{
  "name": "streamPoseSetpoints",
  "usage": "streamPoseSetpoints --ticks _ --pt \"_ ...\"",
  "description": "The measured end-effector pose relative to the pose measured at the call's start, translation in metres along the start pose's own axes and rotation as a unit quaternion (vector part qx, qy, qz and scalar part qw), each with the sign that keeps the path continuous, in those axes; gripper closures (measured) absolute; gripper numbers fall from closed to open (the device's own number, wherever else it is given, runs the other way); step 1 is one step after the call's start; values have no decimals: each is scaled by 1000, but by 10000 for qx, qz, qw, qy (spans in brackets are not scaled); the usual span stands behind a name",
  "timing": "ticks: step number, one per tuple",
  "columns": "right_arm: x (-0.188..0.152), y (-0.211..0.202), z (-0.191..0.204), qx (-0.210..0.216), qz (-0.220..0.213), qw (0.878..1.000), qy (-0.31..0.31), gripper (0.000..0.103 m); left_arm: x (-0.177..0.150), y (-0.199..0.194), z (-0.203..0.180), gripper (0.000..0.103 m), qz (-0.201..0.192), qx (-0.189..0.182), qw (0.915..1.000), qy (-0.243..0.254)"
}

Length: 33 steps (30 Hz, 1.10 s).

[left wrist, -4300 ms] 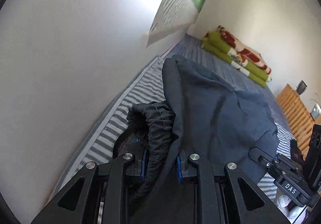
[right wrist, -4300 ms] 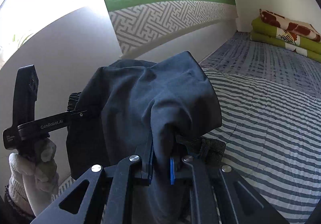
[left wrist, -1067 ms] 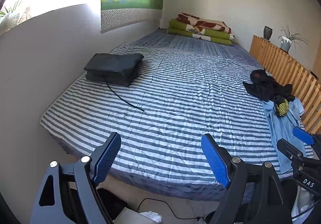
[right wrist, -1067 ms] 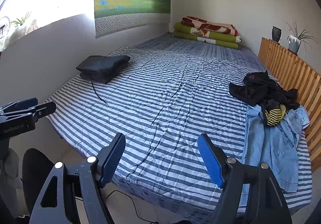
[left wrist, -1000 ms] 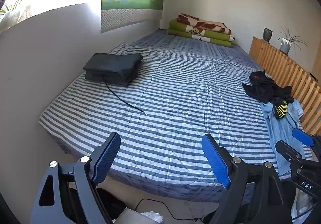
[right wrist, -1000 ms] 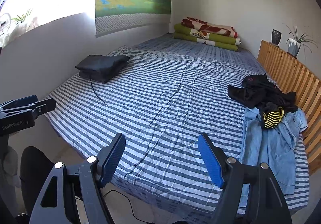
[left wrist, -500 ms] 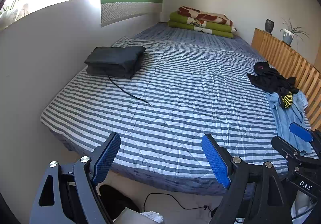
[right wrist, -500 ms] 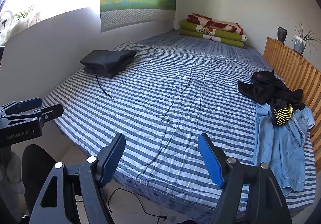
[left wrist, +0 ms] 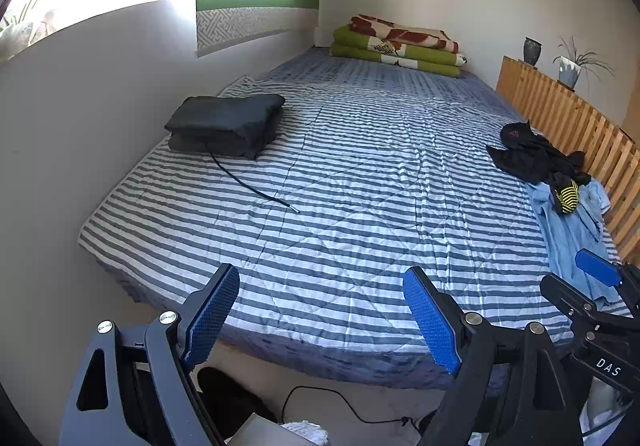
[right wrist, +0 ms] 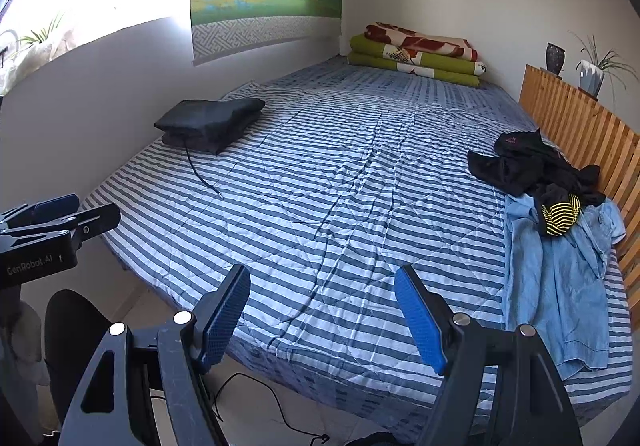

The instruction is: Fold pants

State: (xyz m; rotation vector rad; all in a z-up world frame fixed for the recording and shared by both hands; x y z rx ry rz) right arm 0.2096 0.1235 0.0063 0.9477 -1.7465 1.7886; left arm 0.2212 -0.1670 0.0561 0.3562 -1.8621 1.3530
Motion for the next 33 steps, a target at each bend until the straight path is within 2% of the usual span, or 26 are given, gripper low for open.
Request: streamPoseSetpoints --ticks 33 --pt "-9 10 8 56 165 9998 12 32 -10 12 8 15 148 3 9999 -39"
Point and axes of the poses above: each gripper's, at about its wrist camera, not at the fingertips, and y roughly the way its jaws point, z to its left, x to its top, the point moved 8 cm from there along y, roughly the way its jaws point, and after that the axes turned 7 degrees about -x, right-handed, at the moved point
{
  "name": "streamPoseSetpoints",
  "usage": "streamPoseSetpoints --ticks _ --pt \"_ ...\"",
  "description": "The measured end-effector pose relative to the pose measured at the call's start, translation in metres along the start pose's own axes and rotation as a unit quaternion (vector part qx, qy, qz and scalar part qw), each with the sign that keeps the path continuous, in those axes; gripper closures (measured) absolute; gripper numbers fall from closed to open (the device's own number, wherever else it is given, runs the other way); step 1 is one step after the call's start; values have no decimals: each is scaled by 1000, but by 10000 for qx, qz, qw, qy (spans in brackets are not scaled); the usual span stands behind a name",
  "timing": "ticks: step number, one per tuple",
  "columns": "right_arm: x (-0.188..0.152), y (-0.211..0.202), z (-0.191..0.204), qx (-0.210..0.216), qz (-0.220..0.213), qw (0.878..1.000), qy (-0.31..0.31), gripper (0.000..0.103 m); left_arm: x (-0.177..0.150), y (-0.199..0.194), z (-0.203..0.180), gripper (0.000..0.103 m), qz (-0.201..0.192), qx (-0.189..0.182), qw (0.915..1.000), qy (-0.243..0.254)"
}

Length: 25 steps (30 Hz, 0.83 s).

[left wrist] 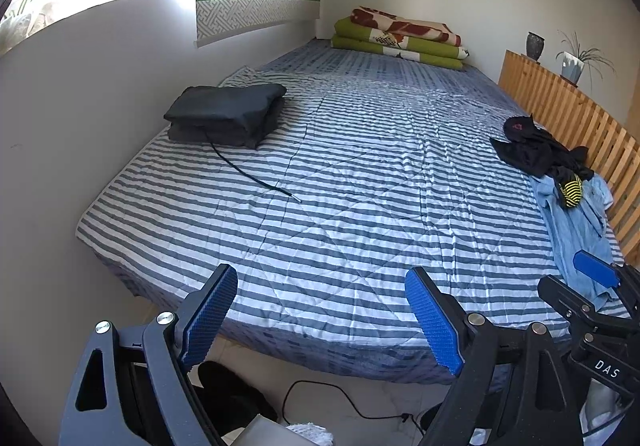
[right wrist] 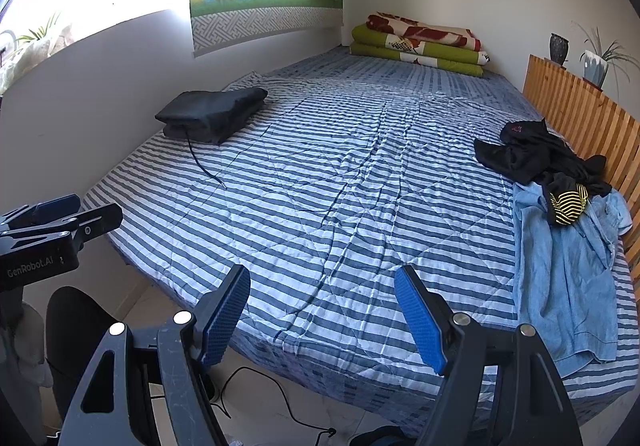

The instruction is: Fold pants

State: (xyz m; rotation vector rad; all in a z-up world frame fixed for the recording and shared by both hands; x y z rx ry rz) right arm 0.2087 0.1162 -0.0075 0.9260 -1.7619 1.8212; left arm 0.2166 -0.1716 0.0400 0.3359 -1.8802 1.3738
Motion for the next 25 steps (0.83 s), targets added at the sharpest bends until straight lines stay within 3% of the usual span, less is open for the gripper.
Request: streamPoseSetpoints --ticks 25 --pt "-3 22 -4 16 199 9998 87 32 2 31 3 14 168 -37 9998 88"
Point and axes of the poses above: each gripper's, at about its wrist camera, not at the fingertips, and y roughly the way its jaws point, z to its left, x to its top, the point moved 8 cm from there along y, roughly the way its jaws point, and after that the axes turned 7 degrees about -x, right-handed, at the moved point
